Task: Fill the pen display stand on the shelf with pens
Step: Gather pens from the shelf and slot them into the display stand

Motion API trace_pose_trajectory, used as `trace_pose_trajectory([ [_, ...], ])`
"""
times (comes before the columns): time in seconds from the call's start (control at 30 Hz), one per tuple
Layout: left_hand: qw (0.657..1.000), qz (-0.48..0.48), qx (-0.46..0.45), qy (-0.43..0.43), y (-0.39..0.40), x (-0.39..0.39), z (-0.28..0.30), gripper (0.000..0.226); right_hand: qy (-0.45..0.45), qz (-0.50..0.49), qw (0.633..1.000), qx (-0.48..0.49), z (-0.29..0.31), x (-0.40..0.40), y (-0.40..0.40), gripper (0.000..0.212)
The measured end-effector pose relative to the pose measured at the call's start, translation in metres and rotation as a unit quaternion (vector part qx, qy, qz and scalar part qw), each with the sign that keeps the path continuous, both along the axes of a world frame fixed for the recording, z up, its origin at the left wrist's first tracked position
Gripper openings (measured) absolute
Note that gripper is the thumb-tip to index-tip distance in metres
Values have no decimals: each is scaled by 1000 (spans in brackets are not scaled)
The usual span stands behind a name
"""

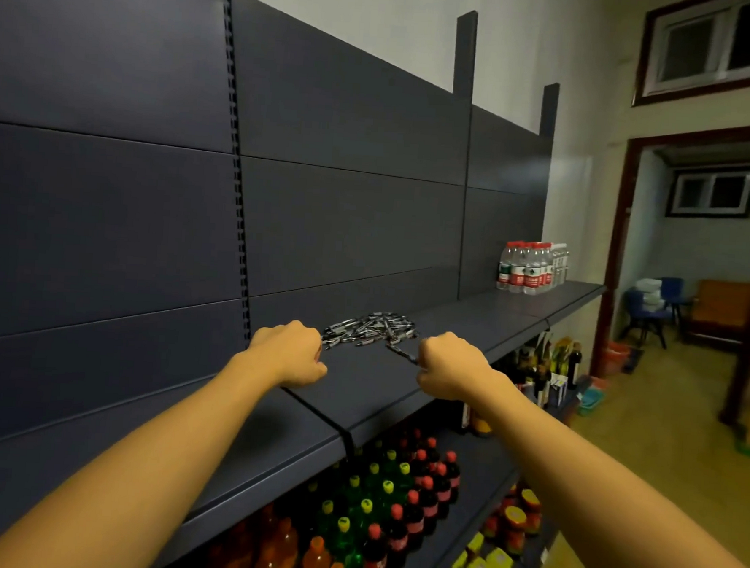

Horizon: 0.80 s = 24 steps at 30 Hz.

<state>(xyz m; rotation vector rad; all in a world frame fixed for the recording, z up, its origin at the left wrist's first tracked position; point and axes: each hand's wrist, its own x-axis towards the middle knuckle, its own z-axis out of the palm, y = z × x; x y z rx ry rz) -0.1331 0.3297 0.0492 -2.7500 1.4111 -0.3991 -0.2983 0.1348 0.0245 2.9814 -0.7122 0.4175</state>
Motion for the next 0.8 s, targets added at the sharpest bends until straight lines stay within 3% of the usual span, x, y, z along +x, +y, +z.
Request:
trace_pose_trajectory([
  [0.43, 1000, -11, 2, 0, -105, 40, -12, 17, -10, -7, 1000, 2, -7, 32, -88, 11],
  [0.8, 1000, -19, -23, 5, -230, 115, -20, 15, 0, 2, 1000, -15, -11, 119, -206, 9],
])
